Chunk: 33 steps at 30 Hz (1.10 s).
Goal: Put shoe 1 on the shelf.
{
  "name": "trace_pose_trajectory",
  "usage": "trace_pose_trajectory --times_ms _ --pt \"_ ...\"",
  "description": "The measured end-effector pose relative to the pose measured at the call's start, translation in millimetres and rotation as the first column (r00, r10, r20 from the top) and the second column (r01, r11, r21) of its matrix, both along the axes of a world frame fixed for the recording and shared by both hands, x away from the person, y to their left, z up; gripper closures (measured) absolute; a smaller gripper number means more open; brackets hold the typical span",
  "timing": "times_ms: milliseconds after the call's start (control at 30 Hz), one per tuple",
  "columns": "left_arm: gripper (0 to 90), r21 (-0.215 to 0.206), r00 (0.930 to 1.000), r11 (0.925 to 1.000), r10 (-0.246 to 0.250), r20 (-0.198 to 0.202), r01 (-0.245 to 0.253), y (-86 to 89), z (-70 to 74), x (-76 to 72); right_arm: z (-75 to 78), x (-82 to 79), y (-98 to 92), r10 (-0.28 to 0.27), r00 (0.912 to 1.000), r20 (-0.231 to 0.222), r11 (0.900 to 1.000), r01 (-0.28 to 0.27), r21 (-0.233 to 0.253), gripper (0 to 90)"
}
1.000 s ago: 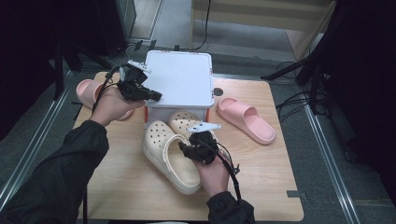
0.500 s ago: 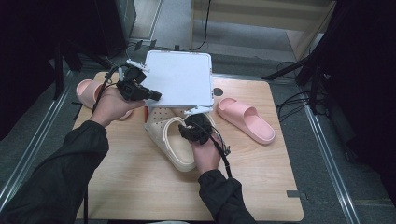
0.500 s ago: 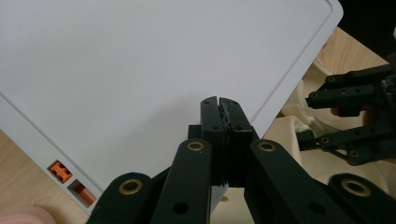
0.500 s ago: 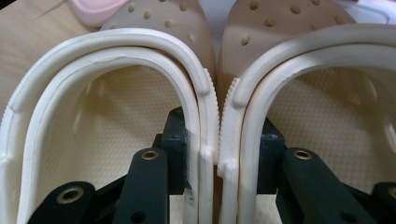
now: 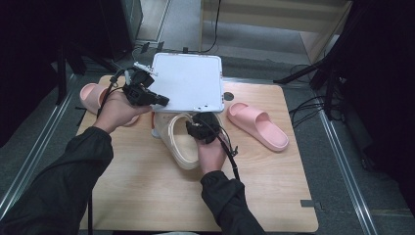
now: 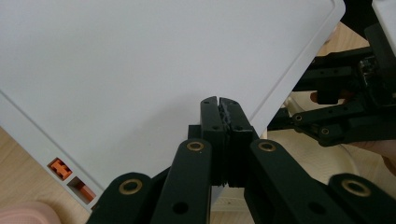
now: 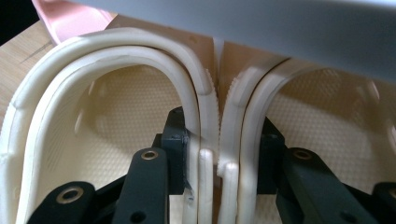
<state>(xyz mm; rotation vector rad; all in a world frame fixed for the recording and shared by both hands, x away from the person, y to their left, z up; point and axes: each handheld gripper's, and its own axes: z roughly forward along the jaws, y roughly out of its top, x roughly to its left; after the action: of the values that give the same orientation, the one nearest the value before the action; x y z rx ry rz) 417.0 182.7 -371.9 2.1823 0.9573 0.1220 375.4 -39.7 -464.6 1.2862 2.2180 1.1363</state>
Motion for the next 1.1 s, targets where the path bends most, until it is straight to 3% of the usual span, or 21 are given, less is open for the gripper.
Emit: trace_pose_trajectory --times_ms 133,233,367,667,900,967,1100 --pt "89.0 -0.007 1.0000 1.0000 0.006 -0.008 -0.006 1.0 -0.1 0.6 -6.1 2.2 7.3 -0.007 1.0000 -0.002 0.999 0.007 -0.036 65.6" --pt "89.0 -0.004 1.0000 1.0000 0.002 -0.005 -0.002 1.0 0.0 0.4 -14.4 3.2 8.4 -0.014 0.9996 -0.025 0.999 0.014 -0.030 65.4" --pt "89.0 -0.009 1.0000 0.9999 0.006 0.000 -0.006 -0.8 -0.8 -1.1 -21.2 1.1 12.5 -0.016 0.9999 0.003 0.998 0.016 -0.059 65.1" --pt "89.0 -0.009 1.0000 0.9999 0.010 -0.002 -0.010 -0.8 -0.4 -1.0 -25.8 -1.0 2.8 0.017 0.9991 -0.040 1.000 -0.017 -0.002 60.2" --pt "89.0 -0.006 0.9999 0.9999 0.009 -0.005 -0.009 -0.7 -0.2 -0.7 -22.4 -6.1 -2.9 0.030 0.9991 -0.030 0.999 -0.030 0.013 54.6" --pt "89.0 -0.006 0.9999 0.9999 0.008 -0.006 -0.008 -0.8 -0.2 -0.4 -20.4 -8.1 -7.5 0.050 0.9968 -0.063 0.999 -0.049 0.012 52.9" --pt "89.0 0.003 1.0000 1.0000 0.009 -0.001 -0.009 -2.2 0.3 -0.8 -17.6 -14.7 -14.8 0.068 0.9955 -0.065 0.998 -0.068 -0.003 53.9"
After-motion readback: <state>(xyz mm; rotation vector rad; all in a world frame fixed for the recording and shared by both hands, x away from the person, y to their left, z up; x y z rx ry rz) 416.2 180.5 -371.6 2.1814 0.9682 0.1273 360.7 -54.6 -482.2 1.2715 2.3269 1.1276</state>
